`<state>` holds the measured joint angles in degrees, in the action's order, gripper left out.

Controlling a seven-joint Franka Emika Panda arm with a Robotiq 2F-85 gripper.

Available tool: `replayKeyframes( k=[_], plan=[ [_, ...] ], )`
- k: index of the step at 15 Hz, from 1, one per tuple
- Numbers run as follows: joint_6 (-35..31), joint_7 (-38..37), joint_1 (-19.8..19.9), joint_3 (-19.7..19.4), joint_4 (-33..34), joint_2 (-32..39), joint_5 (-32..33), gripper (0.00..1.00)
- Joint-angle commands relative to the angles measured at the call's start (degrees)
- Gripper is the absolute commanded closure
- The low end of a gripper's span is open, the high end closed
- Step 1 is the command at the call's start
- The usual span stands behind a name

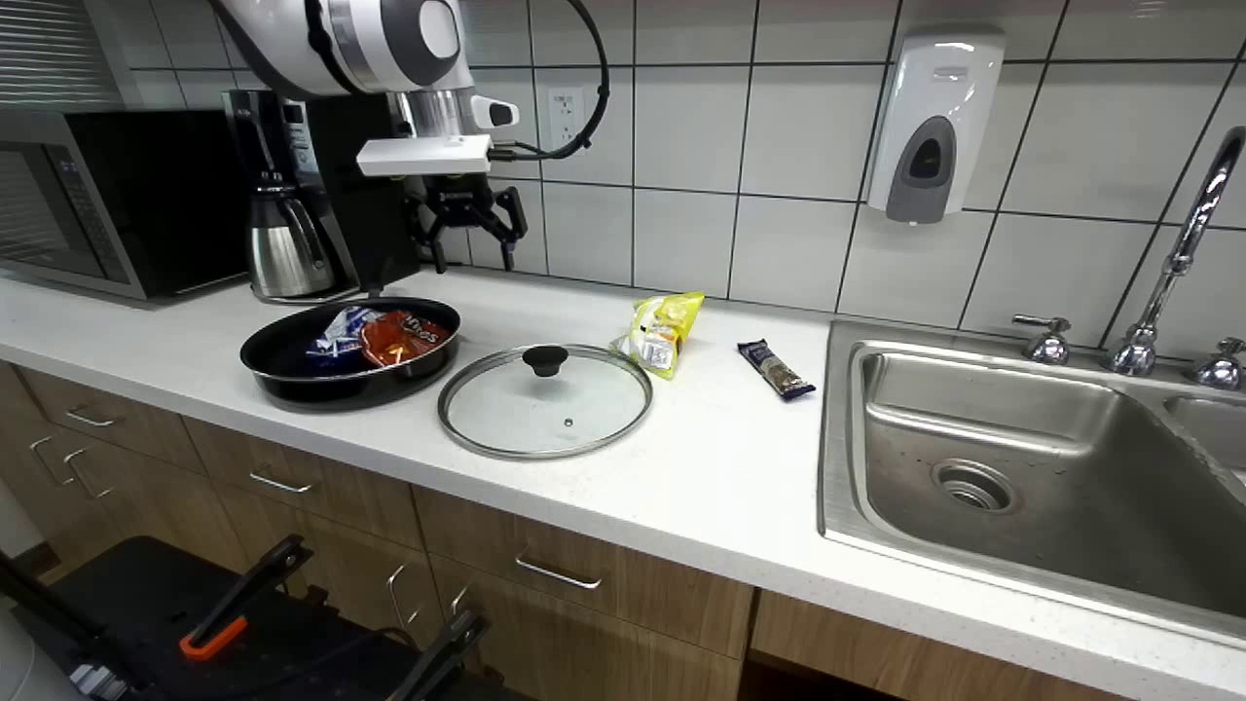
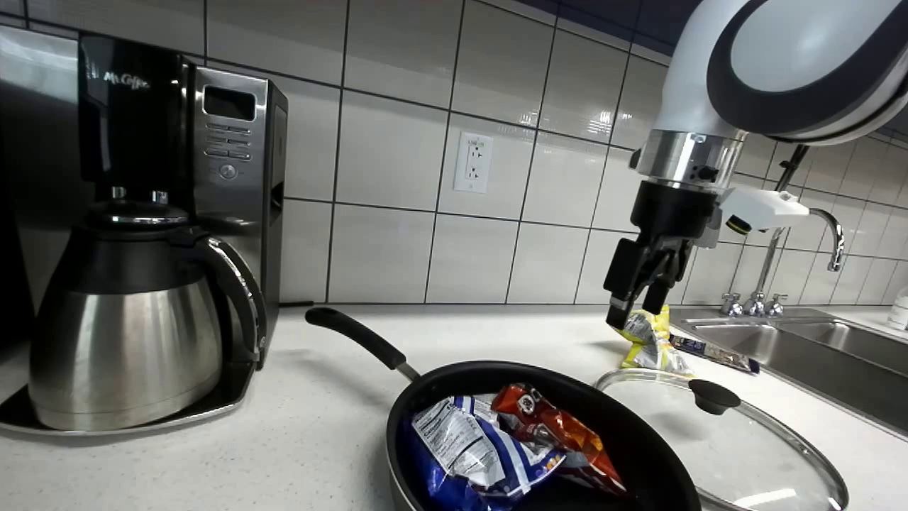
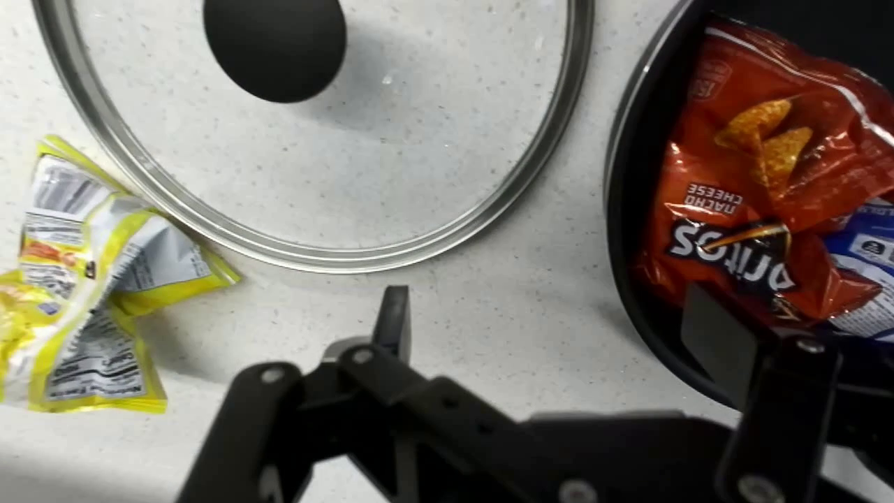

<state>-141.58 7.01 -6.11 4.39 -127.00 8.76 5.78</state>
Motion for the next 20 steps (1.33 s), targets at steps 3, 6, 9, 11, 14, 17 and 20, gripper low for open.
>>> replayKeyframes(
  k=[3, 6, 9, 11, 14, 17, 20],
  plan=[
    [-2.8, 6.9, 4.4, -2.1, -6.2, -5.4, -1.6, 0.00],
    [-4.5, 8.2, 6.2, -4.1, -7.3, -5.3, -0.7, 0.00],
    [-6.5, 8.6, 7.7, -5.8, -7.6, -4.2, -0.2, 0.00],
    [-8.3, 9.4, 8.5, -6.6, -7.6, -3.3, -0.7, 0.00],
    [-11.3, 8.4, 9.2, -7.5, -6.9, -1.5, 0.9, 0.00],
    [-16.1, 7.1, 9.4, -8.4, -6.4, 1.1, 2.3, 0.00],
    [-21.5, 5.9, 9.4, -9.2, -5.8, 3.8, 2.7, 0.00]
  ],
)
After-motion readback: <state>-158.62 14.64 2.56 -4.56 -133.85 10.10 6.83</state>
